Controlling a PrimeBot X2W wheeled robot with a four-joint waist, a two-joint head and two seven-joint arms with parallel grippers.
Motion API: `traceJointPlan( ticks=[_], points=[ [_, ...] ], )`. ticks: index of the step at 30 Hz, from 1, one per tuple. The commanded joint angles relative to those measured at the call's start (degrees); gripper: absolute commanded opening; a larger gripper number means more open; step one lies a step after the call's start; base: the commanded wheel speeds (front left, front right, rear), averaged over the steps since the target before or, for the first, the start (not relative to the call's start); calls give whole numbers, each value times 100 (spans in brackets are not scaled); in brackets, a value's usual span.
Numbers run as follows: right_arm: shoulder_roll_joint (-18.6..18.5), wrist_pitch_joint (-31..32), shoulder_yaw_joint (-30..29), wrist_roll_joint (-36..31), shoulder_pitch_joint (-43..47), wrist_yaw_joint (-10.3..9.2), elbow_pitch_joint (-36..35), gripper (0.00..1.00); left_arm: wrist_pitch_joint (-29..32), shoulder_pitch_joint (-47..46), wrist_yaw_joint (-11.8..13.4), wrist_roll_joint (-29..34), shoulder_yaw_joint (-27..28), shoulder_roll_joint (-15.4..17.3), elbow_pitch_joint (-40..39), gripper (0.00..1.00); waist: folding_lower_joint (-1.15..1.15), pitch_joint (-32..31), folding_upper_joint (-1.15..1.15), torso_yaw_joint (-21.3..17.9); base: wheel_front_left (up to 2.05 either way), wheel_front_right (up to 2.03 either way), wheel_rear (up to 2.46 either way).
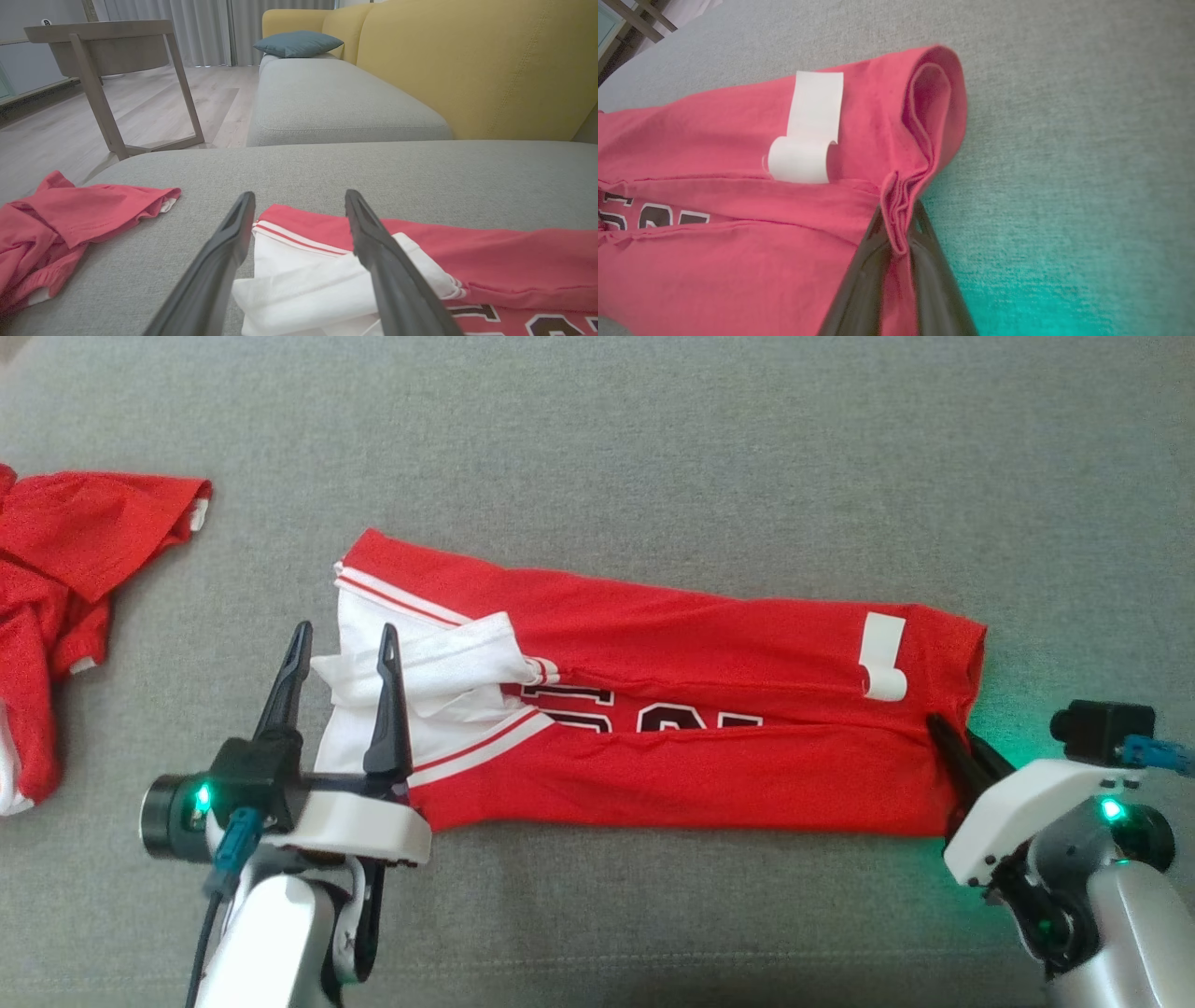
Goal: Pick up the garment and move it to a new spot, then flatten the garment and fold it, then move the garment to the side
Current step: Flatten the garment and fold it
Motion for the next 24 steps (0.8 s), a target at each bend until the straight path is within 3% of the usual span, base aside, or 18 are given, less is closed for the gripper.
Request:
traceJointPlan(
  ticks=[1,15,19,24],
  points=[
    [-119,-30,81,8,178,37,-102,0,-63,-43,35,-42,244,106,-197,100,0,-49,0,-29,0,0,0],
    [-1040,-128,-1193,-72,292,37,-723,0,-68,137,69,-128,274,105,-164,100,0,-470,0,-78,0,0,0],
    [-769,370,-842,115,143,37,-1498,0,-69,213,74,-153,254,97,-138,100,0,-640,0,-81,0,0,0],
    [-46,834,9,543,-159,37,-2045,0,-68,255,101,-161,243,115,-106,100,0,-715,0,-48,0,0,0]
  ],
)
